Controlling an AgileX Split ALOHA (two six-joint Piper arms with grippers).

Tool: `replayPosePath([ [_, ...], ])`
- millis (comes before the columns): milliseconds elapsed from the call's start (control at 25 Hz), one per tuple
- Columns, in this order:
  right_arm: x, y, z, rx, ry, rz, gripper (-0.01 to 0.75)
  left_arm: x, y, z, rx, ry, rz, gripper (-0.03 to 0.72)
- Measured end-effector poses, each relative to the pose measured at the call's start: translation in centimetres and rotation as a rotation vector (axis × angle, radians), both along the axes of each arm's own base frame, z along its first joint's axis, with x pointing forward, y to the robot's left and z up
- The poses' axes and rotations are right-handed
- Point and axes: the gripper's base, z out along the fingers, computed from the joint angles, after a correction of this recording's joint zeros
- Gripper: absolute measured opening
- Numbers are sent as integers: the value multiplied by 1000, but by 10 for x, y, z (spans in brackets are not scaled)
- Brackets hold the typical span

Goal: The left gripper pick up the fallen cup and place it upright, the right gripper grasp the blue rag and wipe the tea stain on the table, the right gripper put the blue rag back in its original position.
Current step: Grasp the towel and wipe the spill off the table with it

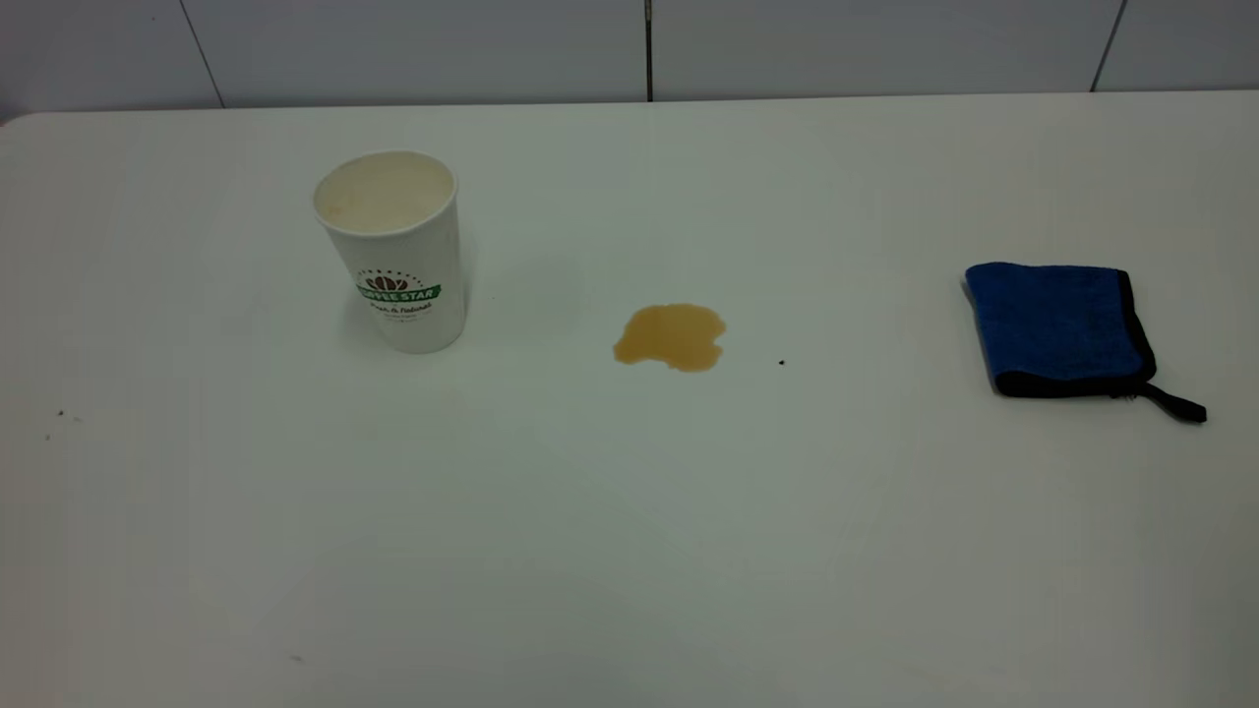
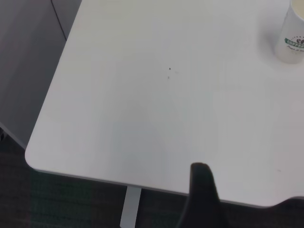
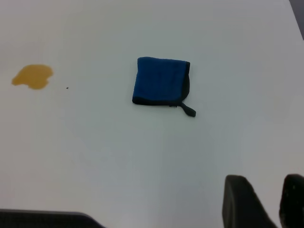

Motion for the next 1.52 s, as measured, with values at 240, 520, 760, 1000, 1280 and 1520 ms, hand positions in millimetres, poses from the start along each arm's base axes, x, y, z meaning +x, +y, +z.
replayPosePath([
  [240, 0, 0, 0, 0, 0, 0, 238, 0, 0, 0, 0, 0, 0, 577],
  [520, 0, 0, 0, 0, 0, 0, 238, 0, 0, 0, 1, 0, -1, 577],
  [760, 0, 0, 0, 0, 0, 0, 238, 0, 0, 0, 0, 0, 0, 577],
  [1000, 0, -1, 1, 0, -5, -7, 238, 0, 0, 0, 0, 0, 0, 577],
  [1280, 9, -3, 28, -25, -89, -19, 260, 0, 0, 0, 1, 0, 0, 577],
  [1520, 83, -5, 66, -38, 107, -3, 490, 0, 0, 0, 1, 0, 0, 577],
])
